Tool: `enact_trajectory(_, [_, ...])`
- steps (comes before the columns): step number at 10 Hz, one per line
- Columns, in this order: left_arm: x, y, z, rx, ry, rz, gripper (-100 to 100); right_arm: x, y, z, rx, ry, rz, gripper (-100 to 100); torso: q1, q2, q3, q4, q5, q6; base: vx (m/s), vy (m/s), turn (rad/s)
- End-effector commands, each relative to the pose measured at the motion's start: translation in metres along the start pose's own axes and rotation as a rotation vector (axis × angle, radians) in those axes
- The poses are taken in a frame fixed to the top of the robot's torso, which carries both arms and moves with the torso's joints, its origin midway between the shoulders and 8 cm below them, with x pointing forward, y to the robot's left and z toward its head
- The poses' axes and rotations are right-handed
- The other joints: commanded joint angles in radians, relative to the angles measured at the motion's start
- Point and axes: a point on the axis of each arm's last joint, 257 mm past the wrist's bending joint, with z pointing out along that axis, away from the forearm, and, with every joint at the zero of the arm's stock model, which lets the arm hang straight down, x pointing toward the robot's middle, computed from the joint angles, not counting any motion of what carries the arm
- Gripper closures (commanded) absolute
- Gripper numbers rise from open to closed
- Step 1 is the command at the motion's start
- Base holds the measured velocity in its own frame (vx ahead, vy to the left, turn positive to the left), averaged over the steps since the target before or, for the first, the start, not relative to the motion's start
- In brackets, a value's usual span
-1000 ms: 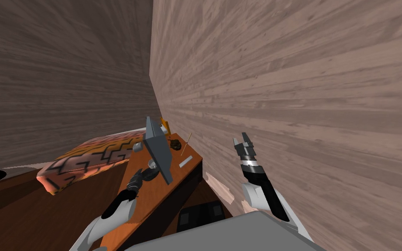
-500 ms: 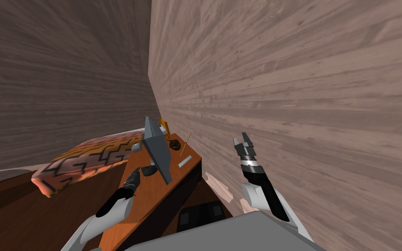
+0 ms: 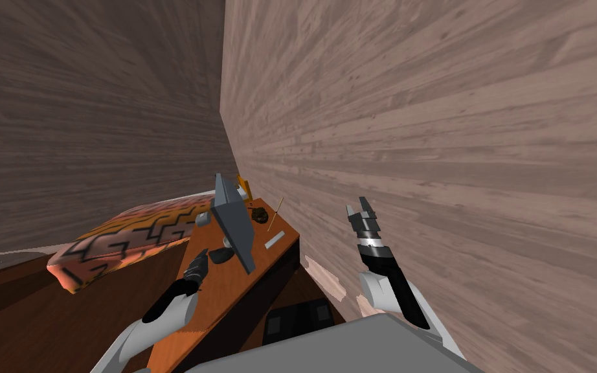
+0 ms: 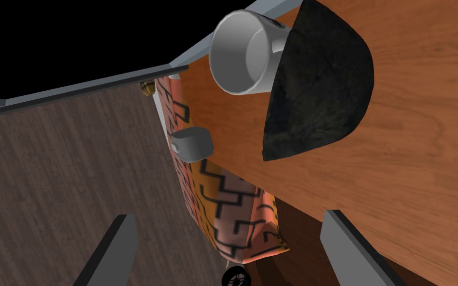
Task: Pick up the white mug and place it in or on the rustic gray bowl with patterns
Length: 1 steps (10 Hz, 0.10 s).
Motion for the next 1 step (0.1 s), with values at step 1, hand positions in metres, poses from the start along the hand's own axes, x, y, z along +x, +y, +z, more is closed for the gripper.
enact_trajectory(1, [0.0000, 0.0000, 0.0000, 0.000, 0.000, 0.000, 0, 0.0000, 0.0000, 0.0000, 0.000, 0.000, 0.000, 0, 0.000, 0.000, 0.000, 0.000, 0.000, 0.000, 0.000, 0.000, 0.000])
